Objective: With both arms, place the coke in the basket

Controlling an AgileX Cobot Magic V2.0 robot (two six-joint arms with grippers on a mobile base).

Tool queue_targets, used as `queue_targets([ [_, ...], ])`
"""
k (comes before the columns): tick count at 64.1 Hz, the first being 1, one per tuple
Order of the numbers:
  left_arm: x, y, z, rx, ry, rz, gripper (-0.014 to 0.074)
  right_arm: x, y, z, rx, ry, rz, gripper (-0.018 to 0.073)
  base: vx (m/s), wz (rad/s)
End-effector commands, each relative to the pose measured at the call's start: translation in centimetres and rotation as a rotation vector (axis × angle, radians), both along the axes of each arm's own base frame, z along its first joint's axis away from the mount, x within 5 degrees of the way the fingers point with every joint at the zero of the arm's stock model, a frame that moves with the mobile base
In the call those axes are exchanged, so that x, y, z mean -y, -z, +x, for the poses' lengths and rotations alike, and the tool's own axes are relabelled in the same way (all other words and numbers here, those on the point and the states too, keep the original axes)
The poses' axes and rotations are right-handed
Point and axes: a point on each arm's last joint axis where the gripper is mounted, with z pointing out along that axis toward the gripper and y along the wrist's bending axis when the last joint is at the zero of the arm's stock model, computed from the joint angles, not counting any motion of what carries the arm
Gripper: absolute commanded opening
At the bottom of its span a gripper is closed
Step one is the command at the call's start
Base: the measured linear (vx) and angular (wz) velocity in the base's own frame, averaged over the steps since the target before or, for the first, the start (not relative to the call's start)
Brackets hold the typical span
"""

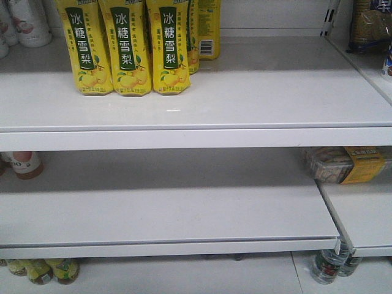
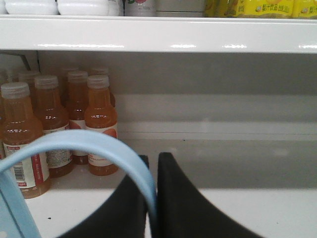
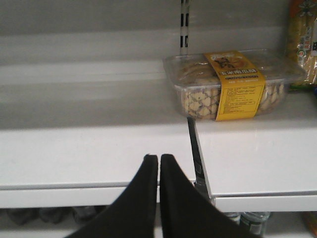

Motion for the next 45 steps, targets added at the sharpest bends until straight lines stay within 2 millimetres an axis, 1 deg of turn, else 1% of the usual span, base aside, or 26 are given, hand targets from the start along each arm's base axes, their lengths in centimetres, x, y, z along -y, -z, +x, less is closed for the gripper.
queue_targets([
  [1,0.0,-2.7,-0.5,0.2,-0.012,0.096,-0.0006,0.2,-0.7,0.2,0.143,0.029,0.039,-0.0002,0.0,0.0],
  [10,0.0,-2.7,-0.5,0.2,-0.012,0.096,-0.0006,0.2,-1.2,0.1,0.207,0.026,-0.006,-0.0002,0.0,0.0],
  [20,0.0,-2.7,-0.5,0.2,-0.012,0.096,-0.0006,0.2,-2.2,-0.3,0.339,0.021,-0.02,-0.0002,0.0,0.0],
  [27,0.0,-2.6,-0.5,0.197,-0.012,0.096,-0.0006,0.3,-2.7,-0.3,0.391,0.025,-0.021,-0.0002,0.0,0.0],
  [35,0.0,-2.6,-0.5,0.197,-0.012,0.096,-0.0006,0.3,-3.0,-0.4,0.43,0.027,-0.019,-0.0002,0.0,0.0],
  [45,0.0,-2.6,-0.5,0.197,-0.012,0.096,-0.0006,0.3,-3.1,-0.4,0.431,0.028,-0.012,-0.0002,0.0,0.0],
])
